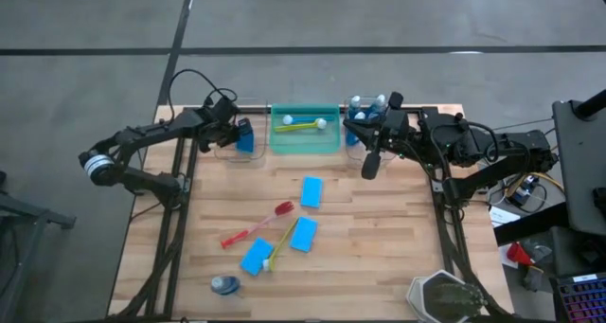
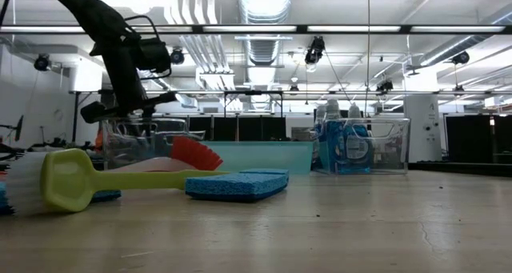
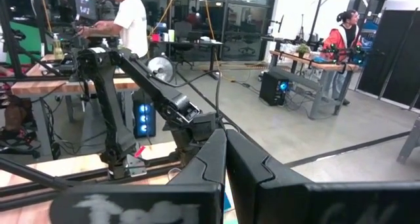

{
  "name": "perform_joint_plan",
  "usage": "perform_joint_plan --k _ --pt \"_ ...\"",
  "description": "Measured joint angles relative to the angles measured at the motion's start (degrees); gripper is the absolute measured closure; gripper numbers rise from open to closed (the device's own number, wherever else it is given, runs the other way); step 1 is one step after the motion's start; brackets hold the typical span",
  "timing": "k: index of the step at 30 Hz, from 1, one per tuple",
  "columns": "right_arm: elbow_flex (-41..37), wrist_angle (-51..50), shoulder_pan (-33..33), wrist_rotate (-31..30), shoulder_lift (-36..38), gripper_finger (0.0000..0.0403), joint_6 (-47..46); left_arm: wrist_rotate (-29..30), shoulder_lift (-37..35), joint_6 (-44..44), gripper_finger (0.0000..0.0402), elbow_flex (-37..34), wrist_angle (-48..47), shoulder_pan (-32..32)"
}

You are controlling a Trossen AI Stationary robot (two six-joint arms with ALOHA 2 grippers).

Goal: Pick & Place Kitchen Sink Supplies
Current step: Put the blue sponge wipe into the left transparent bin

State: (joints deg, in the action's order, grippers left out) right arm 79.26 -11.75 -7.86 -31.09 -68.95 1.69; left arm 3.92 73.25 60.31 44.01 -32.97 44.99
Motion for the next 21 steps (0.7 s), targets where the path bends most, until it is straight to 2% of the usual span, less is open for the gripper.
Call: perform_joint_plan --k 5,11,17,21 --pt "0.0 0.0 0.0 0.0 -0.01 0.0394 -0.04 -0.19 -0.02 1.49 0.0293 -0.02 0.31 0.0" --pt "0.0 0.0 0.0 0.0 0.0 0.0394 0.0 -3.84 -1.82 -0.62 0.0242 1.44 2.26 -0.6" --pt "0.0 0.02 0.0 0.0 0.09 0.0394 0.09 -6.37 -6.12 -3.94 0.0232 5.98 5.56 -5.36" --pt "0.0 0.0 0.02 0.0 0.11 0.0394 1.26 -4.67 -7.69 -3.21 0.0236 8.65 14.2 -11.98"
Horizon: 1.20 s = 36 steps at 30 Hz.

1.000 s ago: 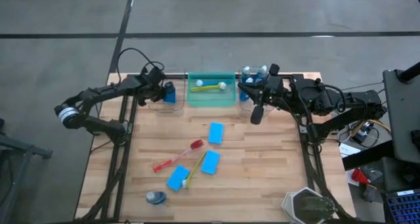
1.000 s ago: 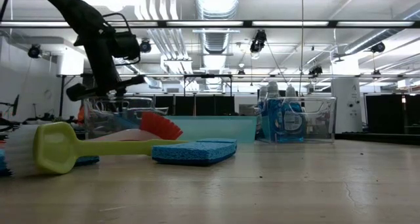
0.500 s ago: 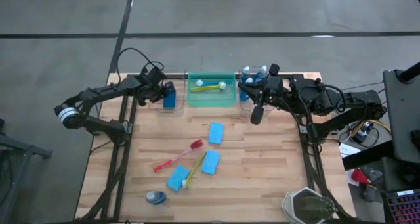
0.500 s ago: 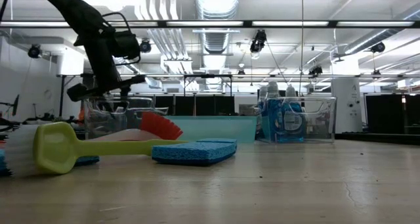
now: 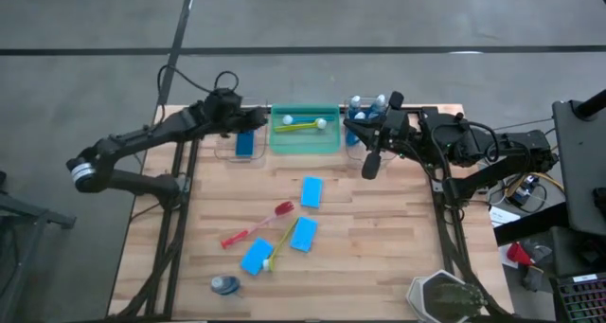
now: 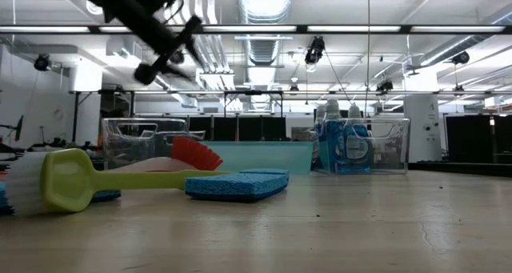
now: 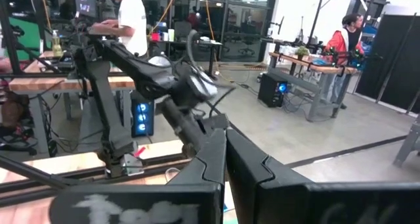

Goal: Pick & Place Kitchen Sink Supplies
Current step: Put the blue sponge wipe into the left transparent bin

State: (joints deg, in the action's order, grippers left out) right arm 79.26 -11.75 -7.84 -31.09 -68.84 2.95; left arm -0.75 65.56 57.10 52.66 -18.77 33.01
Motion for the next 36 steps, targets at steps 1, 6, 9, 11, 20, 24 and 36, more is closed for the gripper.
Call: perform_joint_plan --k 1,6,9,11,20,24,36 --pt "0.0 -0.02 -0.02 -0.02 0.0 0.0394 0.17 0.96 0.0 -0.01 0.0237 0.52 2.32 -1.88" --pt "0.0 0.0 0.02 -0.02 0.0 0.0394 0.42 6.5 1.94 2.32 0.0239 4.44 6.66 -11.94" --pt "0.0 -0.02 0.01 -0.02 0.0 0.0394 0.23 6.66 4.53 3.99 0.0239 6.39 6.25 -16.73" --pt "-0.02 -0.02 0.0 -0.02 0.0 0.0394 0.19 6.64 6.42 5.53 0.0239 7.66 6.25 -19.62" --pt "-0.09 -0.83 -0.02 -0.02 0.0 0.0394 0.12 5.25 15.09 9.61 0.0239 9.21 5.95 -25.8" --pt "-0.11 -1.69 -0.02 -0.04 -0.02 0.0394 -0.23 2.89 20.05 10.9 0.0239 9.1 4.46 -26.45" --pt "-0.17 -1.72 -0.02 -0.03 0.33 0.0394 0.49 -2.13 32.89 8.79 0.0241 10.67 5.11 -26.64"
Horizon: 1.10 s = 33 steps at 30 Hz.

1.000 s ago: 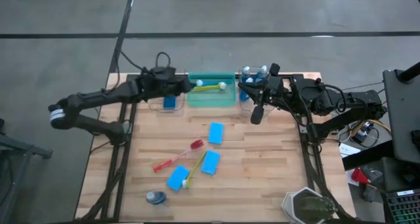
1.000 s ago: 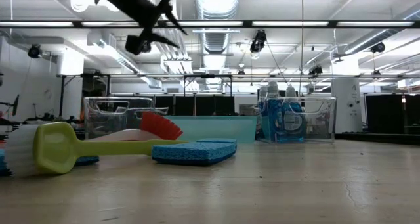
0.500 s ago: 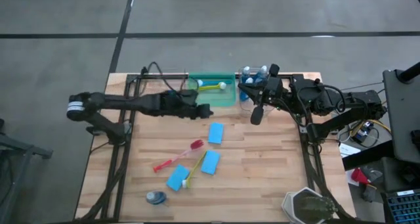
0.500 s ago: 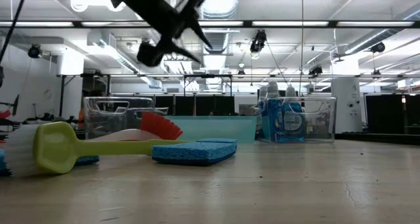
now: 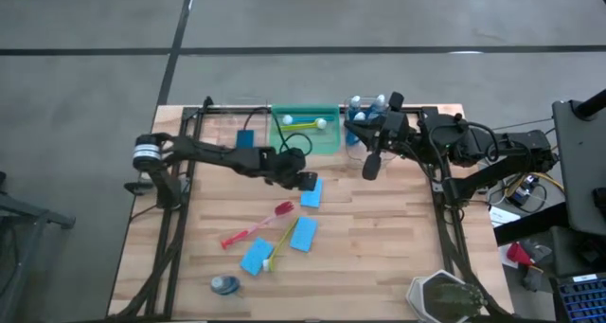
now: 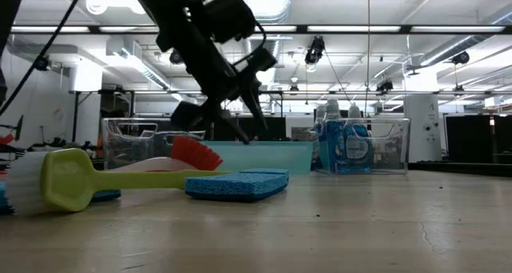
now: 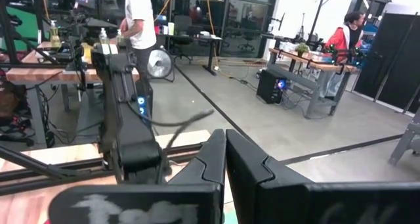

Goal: Pick & Place Kitchen Sink Supplies
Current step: Put the blue sponge wipe into the left transparent bin

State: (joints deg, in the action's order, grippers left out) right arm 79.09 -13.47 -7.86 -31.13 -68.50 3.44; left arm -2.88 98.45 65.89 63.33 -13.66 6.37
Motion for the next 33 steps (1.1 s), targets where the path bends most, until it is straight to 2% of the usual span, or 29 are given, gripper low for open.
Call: perform_joint_plan --k 10,16,33 --pt "0.0 -0.09 0.0 0.01 0.92 0.0394 0.23 0.46 3.69 -3.37 0.0242 0.0 -0.79 -0.11" --pt "0.0 -0.41 0.0 0.01 0.95 0.0394 0.24 2.46 4.82 -2.43 0.0242 0.0 -0.88 -0.11" --pt "0.0 -2.65 0.0 0.03 0.95 0.0394 -0.02 2.99 6.74 -2.85 0.0242 -0.82 -0.01 -0.11"
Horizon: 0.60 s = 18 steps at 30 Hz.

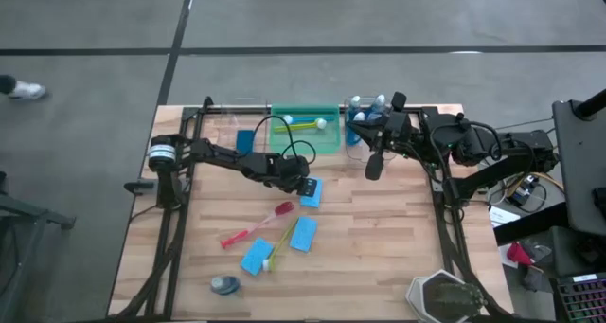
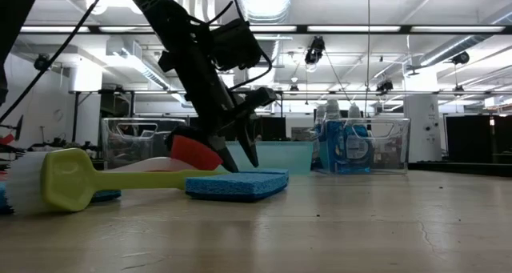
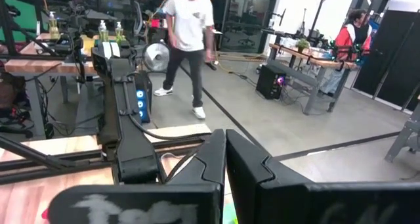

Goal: Pick & Place Kitchen Sink Supplies
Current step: Put the blue sponge wipe into the left transparent bin

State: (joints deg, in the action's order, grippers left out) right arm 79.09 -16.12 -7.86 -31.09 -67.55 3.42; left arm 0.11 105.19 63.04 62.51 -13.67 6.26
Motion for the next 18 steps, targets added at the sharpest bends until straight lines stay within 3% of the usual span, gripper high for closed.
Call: perform_joint_plan --k 9,13,18 --pt "-0.02 -0.02 0.0 0.0 0.0 0.0394 0.0 0.02 1.02 -0.08 0.0261 -0.25 0.33 0.0" --pt "-0.02 -0.07 0.0 0.0 0.0 0.0394 0.0 0.15 1.2 -1.03 0.0301 -0.25 0.58 0.0" --pt "-0.02 -0.11 0.0 0.0 0.0 0.0394 0.02 -0.18 1.44 -4.27 0.0383 -0.27 2.41 0.0"
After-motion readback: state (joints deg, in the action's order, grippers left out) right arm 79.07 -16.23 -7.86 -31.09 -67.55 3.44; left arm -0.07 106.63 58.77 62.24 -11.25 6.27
